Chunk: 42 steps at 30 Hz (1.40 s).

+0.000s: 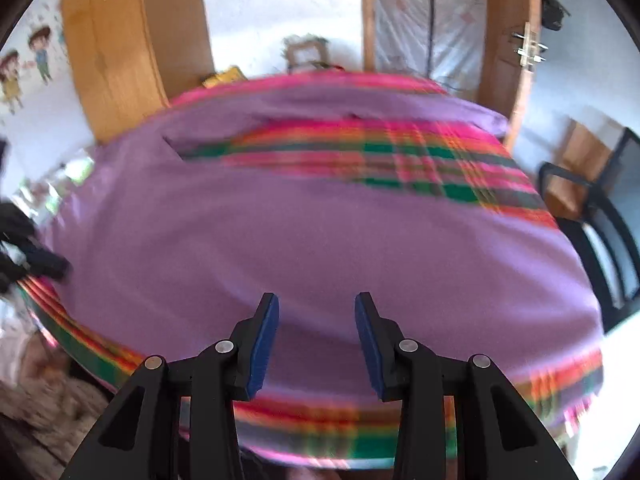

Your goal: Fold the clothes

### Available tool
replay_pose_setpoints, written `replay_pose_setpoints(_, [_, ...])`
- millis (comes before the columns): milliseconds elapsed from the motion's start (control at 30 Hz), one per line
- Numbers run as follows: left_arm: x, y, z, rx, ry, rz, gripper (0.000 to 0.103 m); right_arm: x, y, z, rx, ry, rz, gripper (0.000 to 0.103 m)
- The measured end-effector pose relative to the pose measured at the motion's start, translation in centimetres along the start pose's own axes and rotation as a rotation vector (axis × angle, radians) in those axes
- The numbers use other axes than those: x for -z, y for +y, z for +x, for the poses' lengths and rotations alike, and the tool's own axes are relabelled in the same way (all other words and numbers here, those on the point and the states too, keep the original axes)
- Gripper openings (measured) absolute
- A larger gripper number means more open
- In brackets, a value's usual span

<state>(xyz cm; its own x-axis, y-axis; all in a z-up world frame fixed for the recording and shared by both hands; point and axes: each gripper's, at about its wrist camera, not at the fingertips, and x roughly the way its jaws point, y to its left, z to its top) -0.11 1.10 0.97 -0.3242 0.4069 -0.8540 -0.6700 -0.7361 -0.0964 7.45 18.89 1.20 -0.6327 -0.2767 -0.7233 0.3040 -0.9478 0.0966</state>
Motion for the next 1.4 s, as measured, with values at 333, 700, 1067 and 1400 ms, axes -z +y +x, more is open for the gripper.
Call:
replay_pose_setpoints(333, [0.0,4.5,-0.4,-0.015,-0.015,-0.131,0.003,-9.2,5.2,8.3,-0.197,0.048,-0.165,0.037])
replay_pose_setpoints(700, [2.1,9.5,0.6,0.014,0.028,-0.314,0.003,-14.4,9.1,15.7,-0.468,0.187,-0.209,0.035])
replay_pose_setpoints(1067, [3.1,11.1,0.2,0.109,-0.006,-0.382,0.003,-15.5,9.2,18.3,-0.454,0.245,-0.218,0.006])
replay_pose_setpoints(1400, [3.7,12.8,-2.3,0.056,-0.002,-0.414,0.003,-15.9,10.2,18.3,-0.399,0.262,-0.289,0.009])
